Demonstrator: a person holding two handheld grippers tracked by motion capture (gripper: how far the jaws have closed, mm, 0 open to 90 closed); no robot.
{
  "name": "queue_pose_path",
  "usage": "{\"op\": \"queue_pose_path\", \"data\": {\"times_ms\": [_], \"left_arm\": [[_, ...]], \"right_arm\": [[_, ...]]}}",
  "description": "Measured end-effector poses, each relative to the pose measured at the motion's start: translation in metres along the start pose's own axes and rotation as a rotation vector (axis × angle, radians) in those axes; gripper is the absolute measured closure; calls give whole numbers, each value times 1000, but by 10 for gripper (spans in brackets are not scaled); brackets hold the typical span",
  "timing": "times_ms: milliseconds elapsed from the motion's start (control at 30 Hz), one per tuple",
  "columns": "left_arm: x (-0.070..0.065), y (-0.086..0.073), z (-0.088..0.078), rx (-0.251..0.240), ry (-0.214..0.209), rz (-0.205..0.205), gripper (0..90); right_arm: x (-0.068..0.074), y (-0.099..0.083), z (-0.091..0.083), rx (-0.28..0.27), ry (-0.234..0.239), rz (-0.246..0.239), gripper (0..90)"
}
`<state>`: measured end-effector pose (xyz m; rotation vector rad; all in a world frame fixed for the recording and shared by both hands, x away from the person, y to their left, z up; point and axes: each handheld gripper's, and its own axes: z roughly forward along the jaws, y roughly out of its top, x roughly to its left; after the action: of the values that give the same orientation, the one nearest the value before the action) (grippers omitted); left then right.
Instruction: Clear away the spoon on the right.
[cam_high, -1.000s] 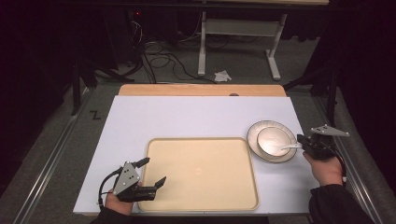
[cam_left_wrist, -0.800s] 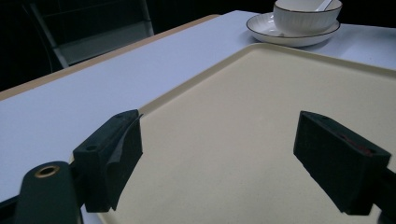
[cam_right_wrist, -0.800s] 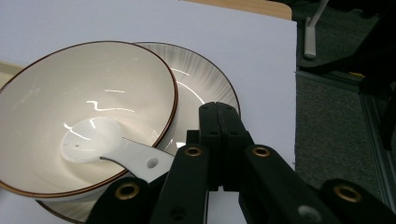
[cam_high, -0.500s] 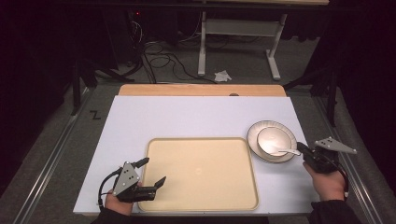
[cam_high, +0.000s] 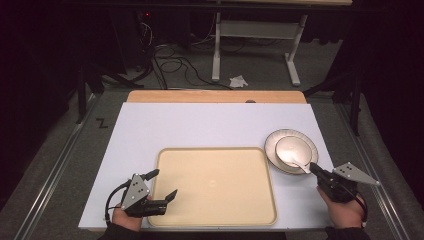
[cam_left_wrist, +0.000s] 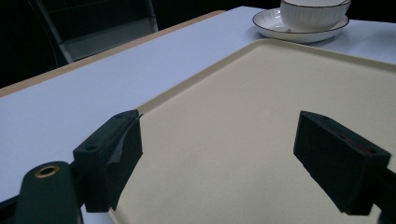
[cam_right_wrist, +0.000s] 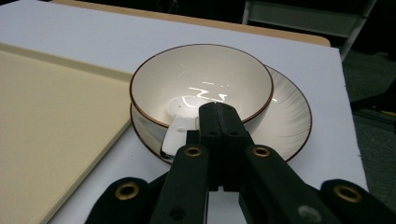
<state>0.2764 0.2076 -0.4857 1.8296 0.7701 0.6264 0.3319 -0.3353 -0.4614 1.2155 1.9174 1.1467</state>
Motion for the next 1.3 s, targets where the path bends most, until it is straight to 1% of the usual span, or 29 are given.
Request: {"op": "queue_pose_path", "data": {"times_ms": [33, 133, 167, 300, 367, 433, 467, 500, 533, 567, 600, 633, 667, 700, 767, 800, 833, 867, 933, 1000, 1033, 1100, 1167, 1233, 1300], "left_arm": [[0, 0, 1, 4, 2, 0, 159], [0, 0, 1, 7, 3, 0, 159], [0, 0, 1, 7, 5, 1, 159], [0, 0, 1, 8, 7, -1, 159], [0, 0, 2, 10, 6, -1, 159], [0, 0, 2, 9, 6, 0, 159], [-1, 0, 2, 10, 4, 2, 159], [-1, 0, 2, 10, 3, 5, 159], [-1, 0, 2, 10, 0, 6, 159], [-1, 0, 2, 11, -2, 6, 159], [-2, 0, 2, 11, -2, 8, 159], [-2, 0, 2, 13, -4, 9, 159], [-2, 0, 2, 13, -4, 9, 159], [-2, 0, 2, 15, -5, 10, 159], [-2, 0, 2, 16, -7, 11, 159], [-2, 0, 2, 17, -9, 11, 159], [-2, 0, 2, 19, -9, 12, 159], [-1, 0, 3, 19, -8, 12, 159], [-1, 0, 2, 18, -9, 11, 159], [-2, 0, 3, 19, -9, 13, 159], [-2, 0, 3, 19, -9, 14, 159], [-2, 0, 3, 21, -10, 16, 159], [-2, 0, 3, 22, -9, 19, 159], [-2, 0, 4, 24, -8, 20, 159], [-2, 0, 3, 23, -8, 19, 159]], "right_arm": [[2, -1, 0, 2, 13, 4, 900], [1, -1, -1, -3, 10, -10, 900], [-1, 0, -3, -16, 2, 13, 900], [-4, -1, -6, -37, -12, 26, 900], [-5, 0, -9, -62, -14, 38, 900], [-6, 2, -12, -94, -10, 73, 893], [-5, 2, -15, -117, 7, 114, 833], [-4, 2, -16, -126, 15, 131, 818], [-4, 2, -16, -126, 15, 131, 818], [-3, 2, -18, -133, 20, 148, 795], [-1, 1, -19, -147, 43, 195, 743], [0, 1, -19, -154, 64, 229, 712], [0, 1, -19, -154, 64, 229, 712], [2, 0, -19, -160, 63, 254, 685], [6, -1, -19, -160, 65, 271, 668], [8, -1, -17, -153, 62, 276, 641], [11, -2, -14, -137, 45, 302, 591], [11, -2, -14, -137, 45, 302, 591], [12, -4, -11, -127, 44, 347, 574], [10, -7, -6, -114, 54, 398, 556], [10, -8, -4, -101, 54, 415, 555], [7, -10, 0, -95, 54, 425, 554], [5, -11, 3, -93, 70, 450, 561], [3, -11, 7, -82, 102, 479, 585], [3, -11, 7, -79, 108, 485, 595]]}}
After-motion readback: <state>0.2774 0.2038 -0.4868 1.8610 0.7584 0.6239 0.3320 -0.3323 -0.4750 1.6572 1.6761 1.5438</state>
